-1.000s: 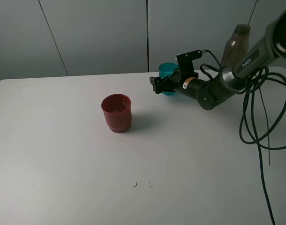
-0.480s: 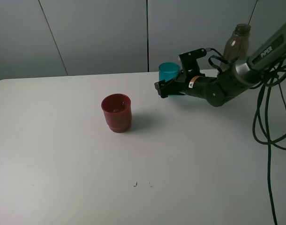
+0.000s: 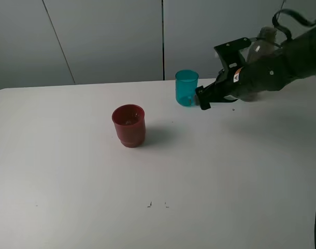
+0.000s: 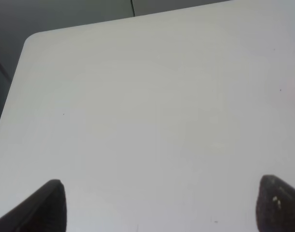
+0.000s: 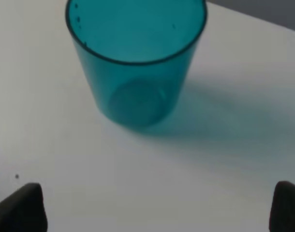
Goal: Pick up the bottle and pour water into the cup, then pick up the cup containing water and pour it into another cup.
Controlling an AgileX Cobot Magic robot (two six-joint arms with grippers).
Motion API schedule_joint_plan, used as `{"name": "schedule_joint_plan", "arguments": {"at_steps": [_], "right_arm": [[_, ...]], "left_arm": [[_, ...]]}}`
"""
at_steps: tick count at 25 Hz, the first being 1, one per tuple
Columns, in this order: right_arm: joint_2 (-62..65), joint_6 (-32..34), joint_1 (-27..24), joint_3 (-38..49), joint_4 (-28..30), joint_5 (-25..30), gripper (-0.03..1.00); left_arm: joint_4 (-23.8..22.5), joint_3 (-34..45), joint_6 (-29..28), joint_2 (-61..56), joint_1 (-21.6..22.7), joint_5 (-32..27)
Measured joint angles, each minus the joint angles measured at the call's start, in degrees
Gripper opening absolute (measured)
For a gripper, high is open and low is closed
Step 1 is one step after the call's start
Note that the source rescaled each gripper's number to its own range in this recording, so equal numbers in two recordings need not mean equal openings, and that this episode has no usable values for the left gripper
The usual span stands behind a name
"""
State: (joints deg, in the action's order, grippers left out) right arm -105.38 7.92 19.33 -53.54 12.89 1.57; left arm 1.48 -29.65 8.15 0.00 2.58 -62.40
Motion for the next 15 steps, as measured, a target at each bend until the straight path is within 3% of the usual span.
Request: {"name": "schedule_joint_plan", "arguments": {"at_steps": [9,15], "right_arm": [[19.44,0.42,0.0,0.09,-3.04,27.13,1.0],[32.15,-4.69,0.0,5.52,-9.29,32.23,1.0]], "left_arm": [[0.0,0.0,0.0,0.0,0.0,0.0],[0.0,0.0,0.0,0.0,0.0,0.0]]}}
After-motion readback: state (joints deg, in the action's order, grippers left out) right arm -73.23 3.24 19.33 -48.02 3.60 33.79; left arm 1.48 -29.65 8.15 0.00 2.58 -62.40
